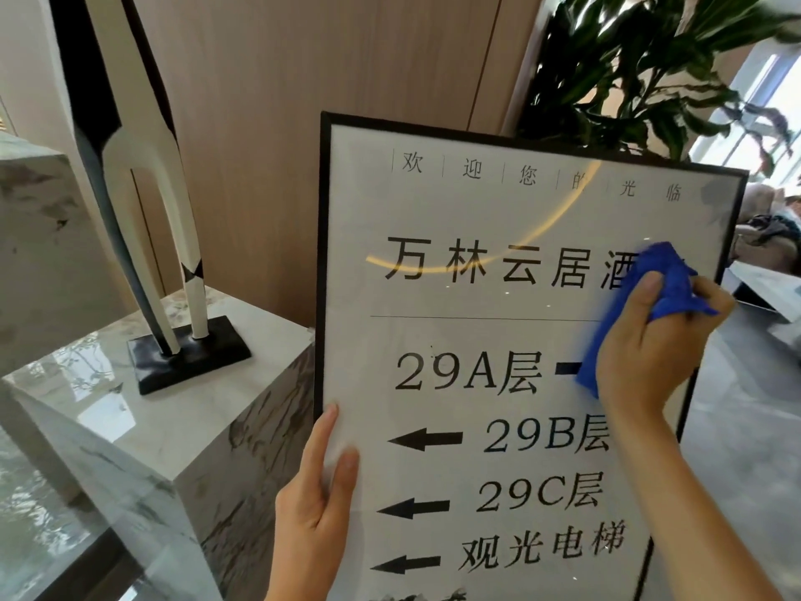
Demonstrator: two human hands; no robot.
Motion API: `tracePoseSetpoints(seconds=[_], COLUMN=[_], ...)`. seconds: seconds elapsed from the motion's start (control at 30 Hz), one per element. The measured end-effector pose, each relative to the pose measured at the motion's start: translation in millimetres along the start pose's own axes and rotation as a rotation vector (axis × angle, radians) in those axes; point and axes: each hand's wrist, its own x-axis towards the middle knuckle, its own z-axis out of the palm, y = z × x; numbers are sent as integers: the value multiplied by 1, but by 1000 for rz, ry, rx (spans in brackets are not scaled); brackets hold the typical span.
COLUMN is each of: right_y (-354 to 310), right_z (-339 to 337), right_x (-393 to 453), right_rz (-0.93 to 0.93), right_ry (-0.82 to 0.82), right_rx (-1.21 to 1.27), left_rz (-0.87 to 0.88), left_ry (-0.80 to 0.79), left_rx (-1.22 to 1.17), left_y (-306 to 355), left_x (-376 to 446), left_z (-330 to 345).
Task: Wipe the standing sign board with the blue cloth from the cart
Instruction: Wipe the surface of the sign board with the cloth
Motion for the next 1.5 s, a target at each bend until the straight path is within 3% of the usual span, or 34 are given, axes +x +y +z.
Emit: tracePoseSetpoints(seconds=[0.47, 0.6, 0.77, 0.8, 0.87, 0.93, 1.0, 1.13, 1.3, 1.5], right_y=[-131, -116, -55, -42, -20, -1, 16, 51, 73, 46], right_z=[65, 55, 12, 5, -10, -22, -32, -55, -64, -42], right_x=[-57, -116, -171, -174, -169, -156, -138, -96, -90, -148], right_rz=[-545, -761, -873, -839, -533, -183, -25, 43, 111, 29], right_ry=[-308, -490, -496, -534, -588, -461, -286, -107, -57, -56], right_rx=[26, -69, -159, -165, -97, 19, 50, -44, -45, 79], left_rz=[-71, -121, -101, -95, -81, -69, -67, -48, -26, -30], left_ry=[36, 71, 44, 42, 35, 42, 71, 61, 66, 67], left_rx=[24, 10, -3, -3, -11, -16, -11, 1, 5, -29], left_y=[-7, -5, 0, 0, -1, -1, 0, -1, 2, 3], left_x=[1, 4, 4, 4, 3, 2, 1, 0, -2, -6], left_z=[2, 1, 1, 2, 1, 0, 0, 0, 5, 10])
